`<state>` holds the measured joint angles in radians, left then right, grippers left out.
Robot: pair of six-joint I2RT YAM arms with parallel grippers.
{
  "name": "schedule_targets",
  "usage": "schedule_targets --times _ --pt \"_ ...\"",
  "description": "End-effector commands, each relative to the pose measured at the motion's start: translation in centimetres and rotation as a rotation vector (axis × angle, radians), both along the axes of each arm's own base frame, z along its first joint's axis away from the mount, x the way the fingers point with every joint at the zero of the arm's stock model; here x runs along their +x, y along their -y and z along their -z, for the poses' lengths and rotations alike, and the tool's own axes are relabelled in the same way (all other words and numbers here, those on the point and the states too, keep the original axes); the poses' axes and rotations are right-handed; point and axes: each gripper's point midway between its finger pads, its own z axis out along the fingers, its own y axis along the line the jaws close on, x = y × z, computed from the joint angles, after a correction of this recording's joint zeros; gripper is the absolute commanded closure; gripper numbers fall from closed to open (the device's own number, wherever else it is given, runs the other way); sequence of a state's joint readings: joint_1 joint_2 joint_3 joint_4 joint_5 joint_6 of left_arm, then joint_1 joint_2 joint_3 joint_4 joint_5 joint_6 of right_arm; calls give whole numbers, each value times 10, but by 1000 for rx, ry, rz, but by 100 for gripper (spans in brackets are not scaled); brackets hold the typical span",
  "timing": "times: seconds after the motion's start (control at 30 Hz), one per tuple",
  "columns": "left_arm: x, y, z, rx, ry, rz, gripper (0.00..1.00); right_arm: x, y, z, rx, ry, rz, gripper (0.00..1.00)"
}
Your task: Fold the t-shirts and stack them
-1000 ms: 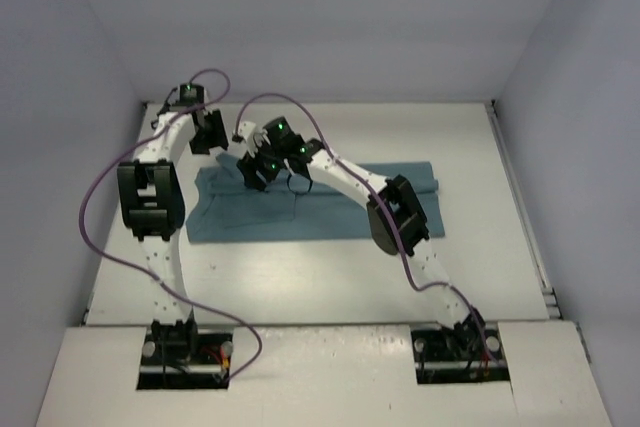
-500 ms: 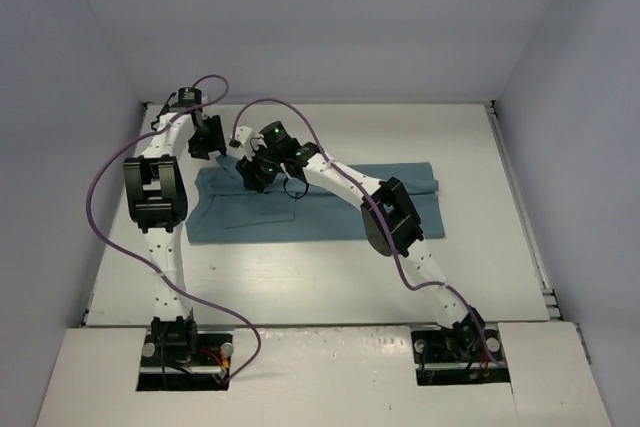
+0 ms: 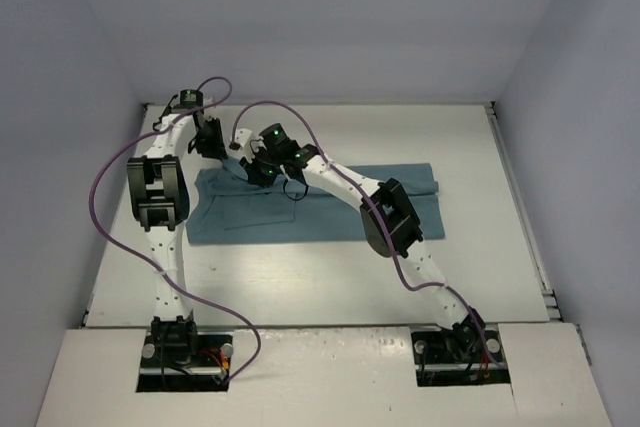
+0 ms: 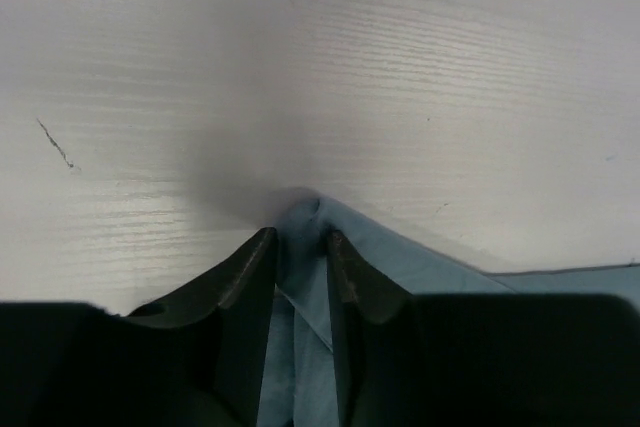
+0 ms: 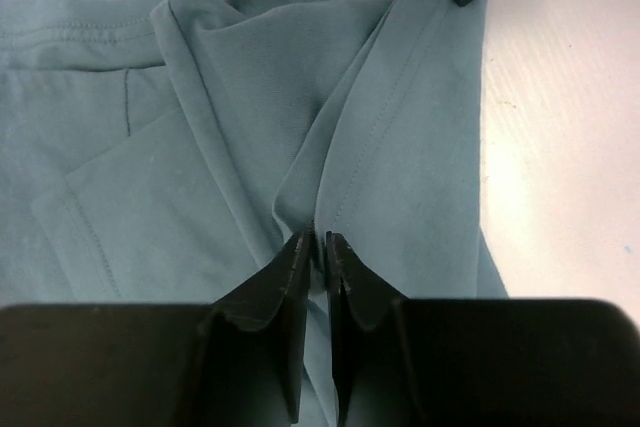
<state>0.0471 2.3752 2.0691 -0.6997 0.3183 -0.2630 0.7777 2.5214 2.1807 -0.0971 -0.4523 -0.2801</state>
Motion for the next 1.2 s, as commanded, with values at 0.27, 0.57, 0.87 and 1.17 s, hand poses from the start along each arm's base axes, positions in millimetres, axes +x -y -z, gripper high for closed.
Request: schedule_targets --times 0.27,0.57,0.87,1.17 --pt "47 13 -108 -68 280 46 100 83 24 -91 74 272 164 100" --pt "85 27 -163 -250 457 -27 100 143 60 -127 90 449 296 100" --pt "93 46 -187 -405 517 -27 100 140 59 -127 93 464 264 100" --pt "30 39 -210 -432 439 -88 100 101 62 -142 108 404 198 100"
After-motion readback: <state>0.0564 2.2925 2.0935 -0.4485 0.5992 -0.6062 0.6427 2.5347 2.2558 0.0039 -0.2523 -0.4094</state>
